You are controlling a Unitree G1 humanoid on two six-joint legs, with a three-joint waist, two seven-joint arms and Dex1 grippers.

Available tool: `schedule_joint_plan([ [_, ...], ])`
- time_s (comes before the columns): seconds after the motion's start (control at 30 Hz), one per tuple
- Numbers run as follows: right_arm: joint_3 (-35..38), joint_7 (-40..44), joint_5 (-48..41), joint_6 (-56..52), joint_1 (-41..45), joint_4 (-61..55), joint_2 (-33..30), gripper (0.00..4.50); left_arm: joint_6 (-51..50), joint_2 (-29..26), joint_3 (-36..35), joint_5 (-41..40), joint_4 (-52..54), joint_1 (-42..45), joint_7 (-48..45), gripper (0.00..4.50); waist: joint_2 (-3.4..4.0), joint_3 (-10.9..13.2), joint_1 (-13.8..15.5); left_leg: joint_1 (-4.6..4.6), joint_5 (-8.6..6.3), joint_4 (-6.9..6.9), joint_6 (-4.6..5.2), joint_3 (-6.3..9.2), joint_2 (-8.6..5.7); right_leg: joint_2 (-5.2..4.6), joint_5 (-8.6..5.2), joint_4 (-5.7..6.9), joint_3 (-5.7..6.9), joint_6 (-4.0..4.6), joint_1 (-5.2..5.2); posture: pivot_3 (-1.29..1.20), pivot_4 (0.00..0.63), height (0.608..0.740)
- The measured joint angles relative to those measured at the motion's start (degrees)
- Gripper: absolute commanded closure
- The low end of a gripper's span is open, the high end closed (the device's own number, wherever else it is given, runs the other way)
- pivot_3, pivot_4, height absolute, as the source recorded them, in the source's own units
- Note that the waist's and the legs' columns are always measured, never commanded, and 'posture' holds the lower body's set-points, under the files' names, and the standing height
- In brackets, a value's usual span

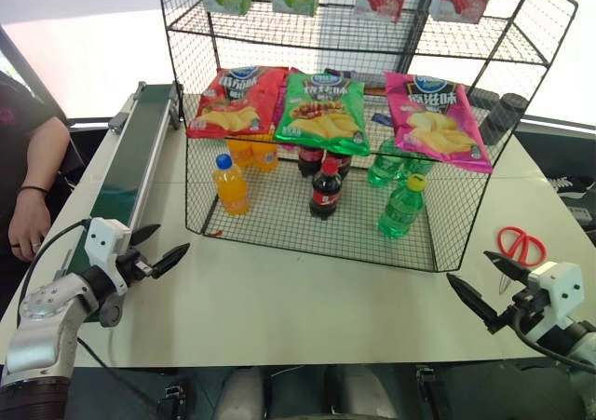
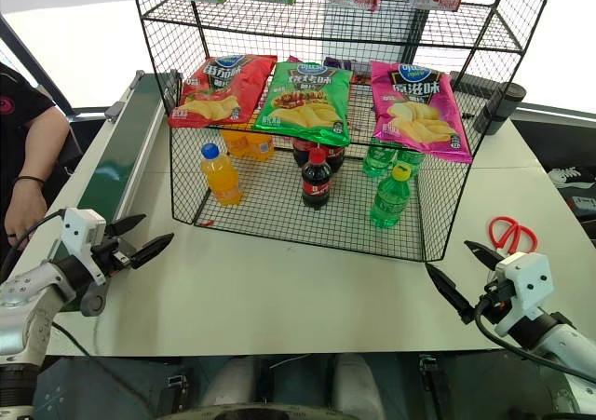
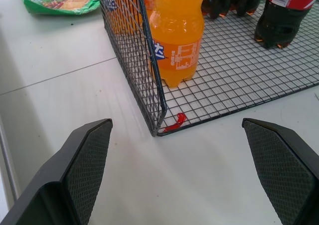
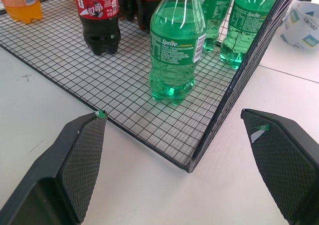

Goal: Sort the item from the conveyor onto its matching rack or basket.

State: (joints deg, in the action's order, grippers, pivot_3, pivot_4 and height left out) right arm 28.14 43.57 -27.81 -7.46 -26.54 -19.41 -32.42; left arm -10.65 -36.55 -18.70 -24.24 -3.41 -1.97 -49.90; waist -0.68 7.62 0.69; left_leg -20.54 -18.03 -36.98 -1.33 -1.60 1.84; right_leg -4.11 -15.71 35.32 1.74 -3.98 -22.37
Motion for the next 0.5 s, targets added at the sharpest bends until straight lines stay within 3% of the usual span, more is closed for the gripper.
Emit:
schedule_joint_plan([
  [0.5, -0.1, -1.5, 0.6, -1.0, 1.6, -0.7, 0.0, 0.00, 1.0, 0.0, -0.1, 1.2, -0.6, 0.5, 2.5, 0.05, 0.02, 0.0, 0.0, -0.02, 0.00, 0.02, -0.01, -0.01, -0.01, -0.02, 0.00, -0.01, 0.00, 0.00, -0.03, 0.00, 0.150, 0.740],
])
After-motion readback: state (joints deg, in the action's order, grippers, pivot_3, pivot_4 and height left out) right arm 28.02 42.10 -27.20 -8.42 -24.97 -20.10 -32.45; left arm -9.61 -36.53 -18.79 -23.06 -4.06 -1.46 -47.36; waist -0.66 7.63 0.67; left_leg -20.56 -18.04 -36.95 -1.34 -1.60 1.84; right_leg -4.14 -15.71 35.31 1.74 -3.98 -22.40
